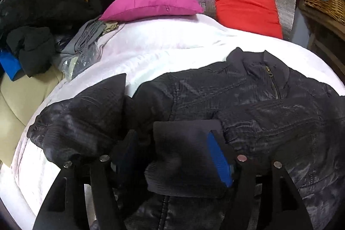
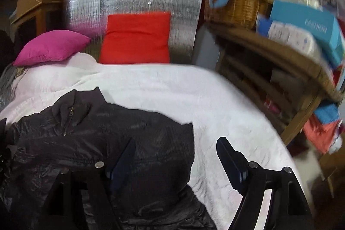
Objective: Fold large clothes
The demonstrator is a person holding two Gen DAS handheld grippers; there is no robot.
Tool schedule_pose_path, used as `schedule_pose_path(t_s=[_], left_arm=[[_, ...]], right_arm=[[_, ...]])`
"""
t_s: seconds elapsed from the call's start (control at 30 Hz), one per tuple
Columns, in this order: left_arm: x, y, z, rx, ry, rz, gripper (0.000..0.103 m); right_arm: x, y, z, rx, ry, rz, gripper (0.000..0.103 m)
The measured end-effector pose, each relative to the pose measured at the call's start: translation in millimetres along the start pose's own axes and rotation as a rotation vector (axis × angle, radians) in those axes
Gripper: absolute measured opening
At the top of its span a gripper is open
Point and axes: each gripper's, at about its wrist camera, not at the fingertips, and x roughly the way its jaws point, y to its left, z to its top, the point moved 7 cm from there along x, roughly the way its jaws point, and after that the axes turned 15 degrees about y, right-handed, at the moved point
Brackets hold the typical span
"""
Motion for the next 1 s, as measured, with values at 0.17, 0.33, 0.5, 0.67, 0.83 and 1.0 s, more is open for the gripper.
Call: schedule_pose_path(t_s=[0.17, 0.33, 0.5, 0.67, 0.83, 1.0], left_arm=[[7, 0, -1, -0.011, 0.029, -0.005, 0.068], [10, -1, -5, -0.002, 0.036, 0.012, 0.068], [12, 3, -5, -0.008, 0.043, 0.006, 0.068], [8, 7, -5, -0.021, 0.037, 0.016, 0.068], [-11, 16, 1, -0.039, -0.053, 0.097, 0.068], [11, 15, -6, 0.028, 0.035, 0.185, 0.068]], right_arm=[[-4, 11, 0, -0.028, 0.012, -0.003, 0.080], [-11, 24, 0, -0.051, 0.001, -0.003, 0.080], [-17, 38, -1, -0.076, -0.015, -0.003, 0.080], [-21, 42, 0, -0.087, -0.022, -0.008, 0.080], [-23, 40, 1, -0.079, -0.022, -0.012, 0.080], [-16, 46, -1, -0.077, 0.022, 0.048, 0.080]])
